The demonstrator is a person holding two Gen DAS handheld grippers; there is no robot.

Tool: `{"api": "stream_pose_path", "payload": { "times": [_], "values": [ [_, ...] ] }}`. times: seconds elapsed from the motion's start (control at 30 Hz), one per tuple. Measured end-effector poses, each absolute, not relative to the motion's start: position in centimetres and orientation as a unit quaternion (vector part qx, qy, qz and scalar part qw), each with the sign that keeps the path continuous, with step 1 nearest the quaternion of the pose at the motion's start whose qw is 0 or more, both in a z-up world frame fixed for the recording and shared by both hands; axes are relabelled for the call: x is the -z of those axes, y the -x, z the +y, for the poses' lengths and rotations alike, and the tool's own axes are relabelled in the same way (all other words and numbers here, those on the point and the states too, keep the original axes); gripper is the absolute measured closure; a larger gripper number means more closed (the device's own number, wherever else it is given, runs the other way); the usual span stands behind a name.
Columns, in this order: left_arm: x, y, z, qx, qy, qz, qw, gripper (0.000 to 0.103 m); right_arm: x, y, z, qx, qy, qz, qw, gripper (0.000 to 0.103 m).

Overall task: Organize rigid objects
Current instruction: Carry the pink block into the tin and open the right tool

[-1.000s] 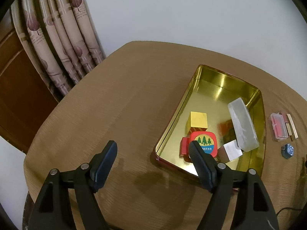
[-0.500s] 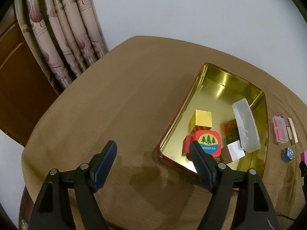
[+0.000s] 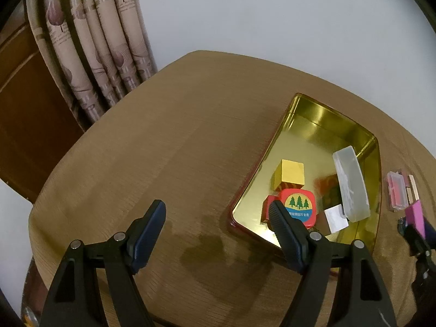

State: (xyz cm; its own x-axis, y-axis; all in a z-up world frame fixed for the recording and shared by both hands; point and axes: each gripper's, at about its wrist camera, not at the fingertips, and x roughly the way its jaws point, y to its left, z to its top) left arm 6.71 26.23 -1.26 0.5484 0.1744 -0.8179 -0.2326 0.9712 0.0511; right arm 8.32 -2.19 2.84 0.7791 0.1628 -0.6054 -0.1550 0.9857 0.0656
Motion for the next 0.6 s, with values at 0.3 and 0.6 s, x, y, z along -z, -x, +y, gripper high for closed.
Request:
{"api": "stream_pose_path", "payload": {
  "times": [0.3, 0.6],
  "values": [
    [0.9, -7.0, 28.0, -0.133, 0.051, 0.457, 0.878, 0.028, -4.2, -9.0, 2.6, -0.131, 0.013, 0.318, 0.939, 0.073],
    [1.0, -7.3, 29.7, -0.153, 0.088, 0.460, 0.870, 0.028, -3.3, -10.6, 4.8, -0.149, 0.018, 0.333, 0.931, 0.073]
  ]
}}
